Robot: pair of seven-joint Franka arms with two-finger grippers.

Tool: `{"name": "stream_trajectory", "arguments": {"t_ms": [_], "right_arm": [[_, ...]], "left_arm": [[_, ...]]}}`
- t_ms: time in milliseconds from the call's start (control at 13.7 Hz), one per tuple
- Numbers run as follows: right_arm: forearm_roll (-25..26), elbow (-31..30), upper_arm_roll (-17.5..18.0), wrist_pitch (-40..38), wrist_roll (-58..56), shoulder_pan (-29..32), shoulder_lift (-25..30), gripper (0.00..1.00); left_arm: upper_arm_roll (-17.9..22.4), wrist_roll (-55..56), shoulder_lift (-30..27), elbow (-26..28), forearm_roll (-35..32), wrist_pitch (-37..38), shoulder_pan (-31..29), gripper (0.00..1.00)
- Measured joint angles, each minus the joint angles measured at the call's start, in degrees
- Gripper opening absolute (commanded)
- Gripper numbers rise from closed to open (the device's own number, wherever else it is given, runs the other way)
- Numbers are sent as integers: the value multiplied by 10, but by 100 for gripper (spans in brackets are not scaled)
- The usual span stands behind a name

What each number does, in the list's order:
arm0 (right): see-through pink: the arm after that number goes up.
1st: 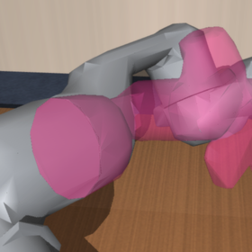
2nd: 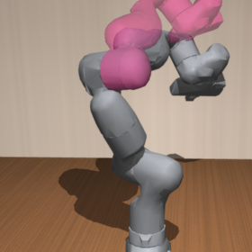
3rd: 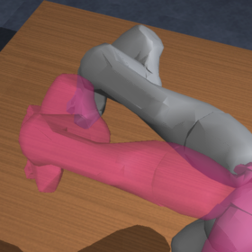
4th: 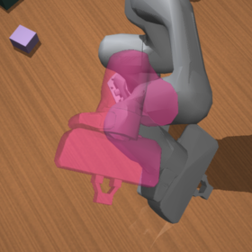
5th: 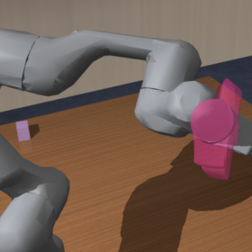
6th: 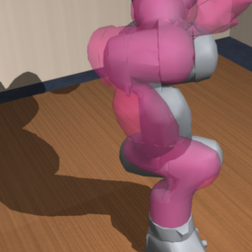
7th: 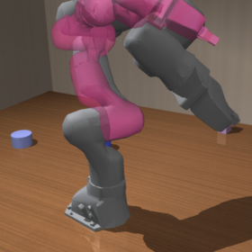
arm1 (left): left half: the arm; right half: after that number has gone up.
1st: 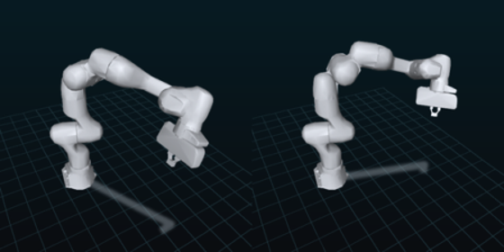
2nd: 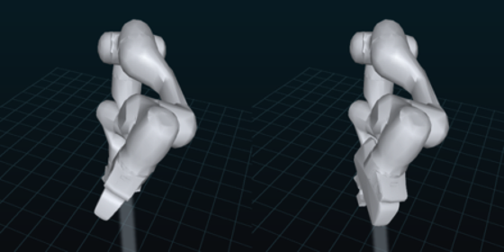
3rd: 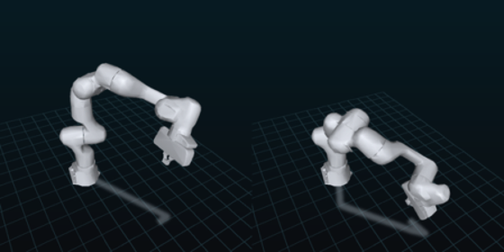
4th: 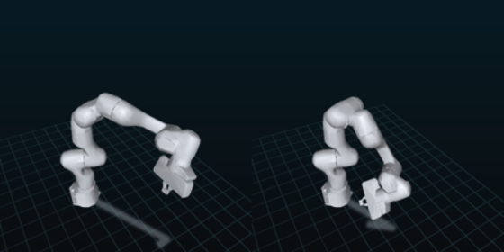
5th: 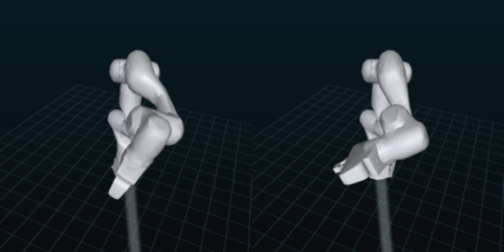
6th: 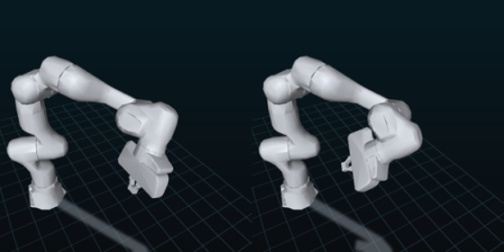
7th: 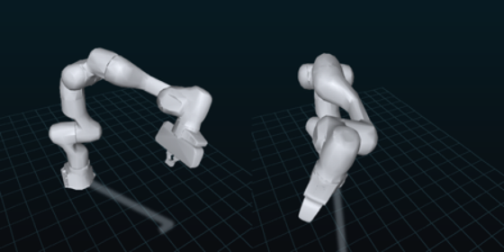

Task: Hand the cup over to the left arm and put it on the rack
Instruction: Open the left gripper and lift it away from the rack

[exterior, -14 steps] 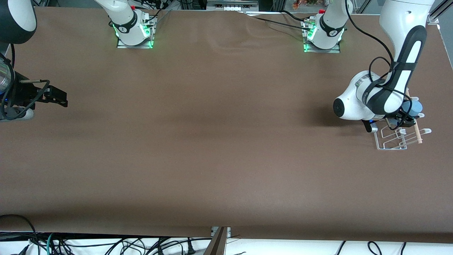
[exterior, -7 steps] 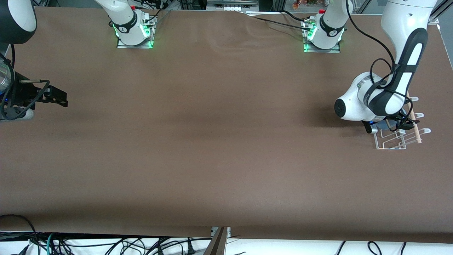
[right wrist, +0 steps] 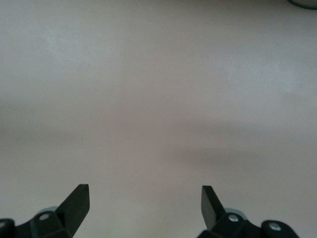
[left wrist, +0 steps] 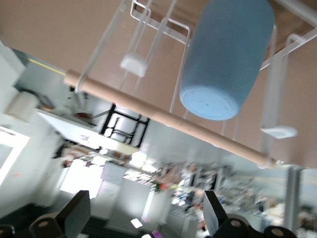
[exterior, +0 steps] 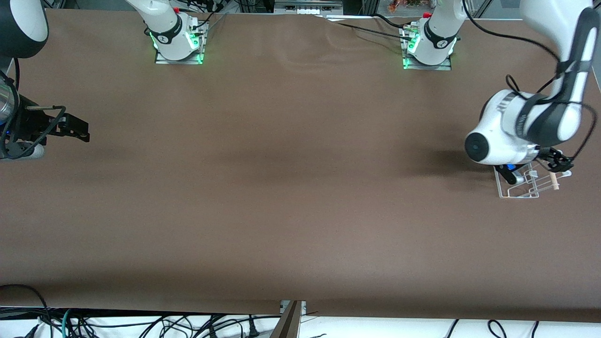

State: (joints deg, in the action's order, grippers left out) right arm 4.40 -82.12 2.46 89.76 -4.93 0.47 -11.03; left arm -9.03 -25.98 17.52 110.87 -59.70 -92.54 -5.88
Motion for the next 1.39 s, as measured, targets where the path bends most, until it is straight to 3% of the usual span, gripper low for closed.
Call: {"name": "stream_trajectory", "arguments": {"t_ms": [146,583,875,1167,1385], "right_arm": [[0,0,0,0,0,0,0,100],[0,0,0,0,0,0,0,100],[0,0,0,0,0,0,0,100],[0,1,0,1,0,0,0,100],[0,1,0,1,0,0,0,100]], "left_arm": [[-1,0,-5,-65,108,24,2,100],[-5,9,5,-229,316,72,49,100],[1,54,6,-290,457,76,41,100],[0,154,-19,-313,537,83,41,100],[33,179,-85,-248,598,30,51,100]]}}
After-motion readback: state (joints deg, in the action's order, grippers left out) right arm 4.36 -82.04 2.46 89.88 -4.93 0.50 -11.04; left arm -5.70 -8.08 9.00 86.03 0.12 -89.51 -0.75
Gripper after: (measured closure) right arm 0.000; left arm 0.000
